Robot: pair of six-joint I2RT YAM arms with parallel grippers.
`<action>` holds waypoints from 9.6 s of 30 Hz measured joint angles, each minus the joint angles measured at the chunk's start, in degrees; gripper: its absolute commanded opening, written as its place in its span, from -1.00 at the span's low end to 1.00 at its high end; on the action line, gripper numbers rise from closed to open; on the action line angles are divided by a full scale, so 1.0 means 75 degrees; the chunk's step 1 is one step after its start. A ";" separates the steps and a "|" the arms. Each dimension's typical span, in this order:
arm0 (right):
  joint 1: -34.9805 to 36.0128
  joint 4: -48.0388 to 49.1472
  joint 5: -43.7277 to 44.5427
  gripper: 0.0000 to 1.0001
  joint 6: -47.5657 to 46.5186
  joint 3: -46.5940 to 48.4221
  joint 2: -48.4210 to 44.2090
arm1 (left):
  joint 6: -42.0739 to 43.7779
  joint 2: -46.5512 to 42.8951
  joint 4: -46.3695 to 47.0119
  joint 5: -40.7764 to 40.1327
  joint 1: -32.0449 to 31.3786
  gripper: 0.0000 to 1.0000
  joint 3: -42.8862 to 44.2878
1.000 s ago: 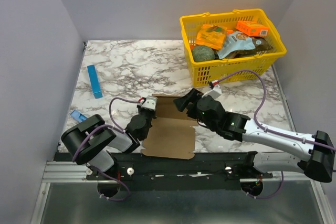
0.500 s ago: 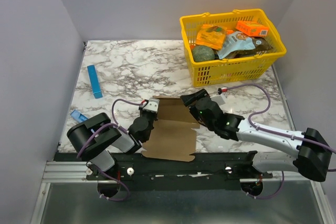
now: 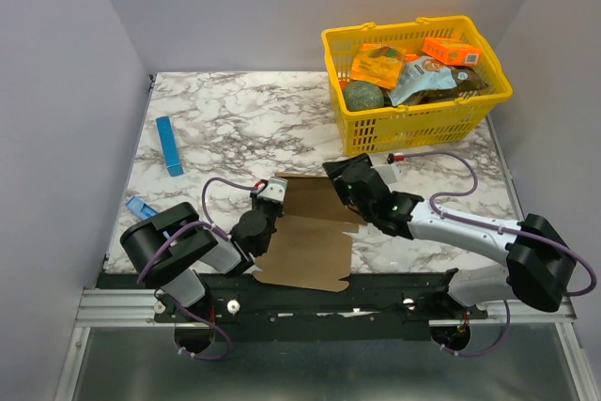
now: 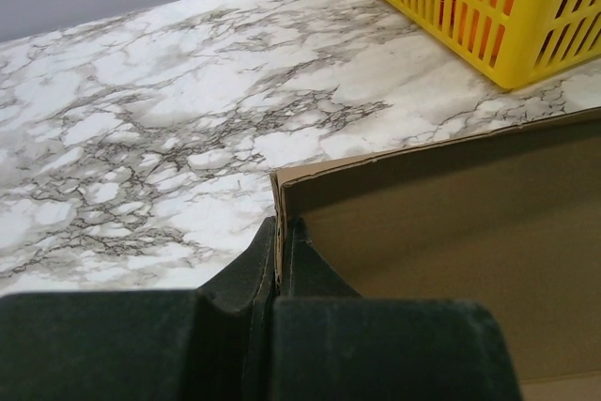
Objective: Fold the paper box
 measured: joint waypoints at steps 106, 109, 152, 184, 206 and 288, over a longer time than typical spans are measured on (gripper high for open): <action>-0.0737 0.5531 0.0108 -0.99 -0.1408 -0.2836 -0.0163 | -0.2075 -0.2524 -0.5843 0.6752 0.2404 0.26 0.1221; -0.0737 0.5400 0.0146 -0.99 -0.1408 -0.2804 -0.0233 | -0.2084 -0.2486 -0.5805 0.6805 0.2404 0.26 0.1236; -0.0851 0.5184 0.0790 -0.99 -0.1326 -0.2696 -0.0140 | -0.2725 -0.1221 -0.6003 0.6913 0.2404 0.24 0.2859; -0.0752 0.5193 0.0154 -0.99 -0.1233 -0.2696 0.0000 | -0.1868 -0.0632 -0.4202 0.4707 0.1402 0.29 0.2159; -0.0726 0.5295 0.0052 -0.99 -0.1358 -0.2696 0.0000 | -0.1760 -0.2509 -0.3829 0.4645 0.1390 0.97 0.1090; -0.0743 0.5540 -0.0061 -0.99 -0.1361 -0.2643 0.0280 | -0.1513 0.0746 -0.1198 0.2911 0.1233 0.63 0.1288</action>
